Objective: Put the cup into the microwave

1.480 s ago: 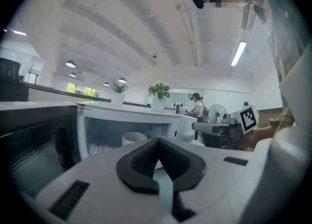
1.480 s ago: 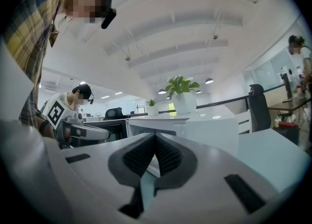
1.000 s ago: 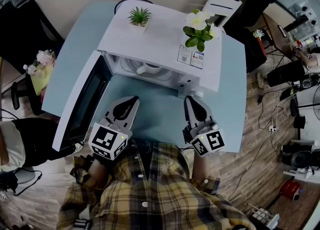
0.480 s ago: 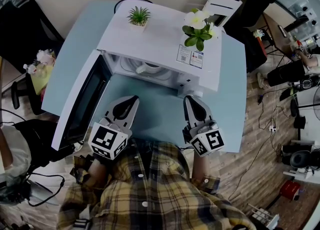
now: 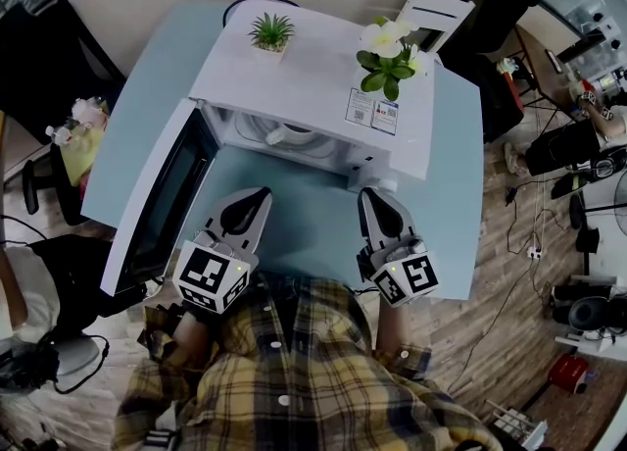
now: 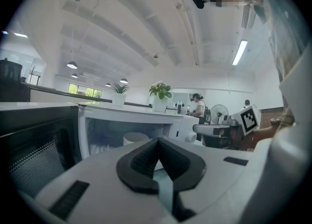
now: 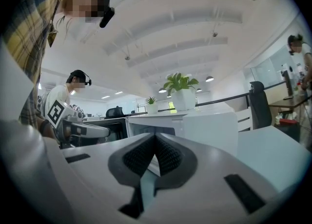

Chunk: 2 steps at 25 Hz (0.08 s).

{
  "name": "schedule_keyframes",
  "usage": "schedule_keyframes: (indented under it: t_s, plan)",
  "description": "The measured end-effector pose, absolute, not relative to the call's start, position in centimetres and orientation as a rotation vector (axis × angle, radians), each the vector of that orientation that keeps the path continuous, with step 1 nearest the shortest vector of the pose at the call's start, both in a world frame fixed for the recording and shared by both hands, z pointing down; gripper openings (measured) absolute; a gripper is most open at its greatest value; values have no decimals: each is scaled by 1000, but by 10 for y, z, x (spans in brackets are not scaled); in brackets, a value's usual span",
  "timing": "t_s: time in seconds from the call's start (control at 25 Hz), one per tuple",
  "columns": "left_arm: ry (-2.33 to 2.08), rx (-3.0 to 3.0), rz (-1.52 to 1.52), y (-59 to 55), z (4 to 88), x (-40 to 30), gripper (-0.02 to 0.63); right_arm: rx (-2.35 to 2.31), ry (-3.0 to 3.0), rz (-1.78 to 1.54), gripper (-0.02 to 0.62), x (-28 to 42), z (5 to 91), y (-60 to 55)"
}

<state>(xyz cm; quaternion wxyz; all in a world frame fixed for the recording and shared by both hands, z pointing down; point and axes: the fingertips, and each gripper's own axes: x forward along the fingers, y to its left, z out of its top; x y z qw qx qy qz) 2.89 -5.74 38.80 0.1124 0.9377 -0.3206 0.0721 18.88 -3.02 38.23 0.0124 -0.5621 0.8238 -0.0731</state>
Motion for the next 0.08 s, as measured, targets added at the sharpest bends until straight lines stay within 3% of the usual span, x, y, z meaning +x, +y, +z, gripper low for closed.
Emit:
schedule_keyframes:
  t_s: [0.08]
  plan:
    - [-941,2751,214,-58,388,29,-9,-1749,2569,-230,2,188,383,-31]
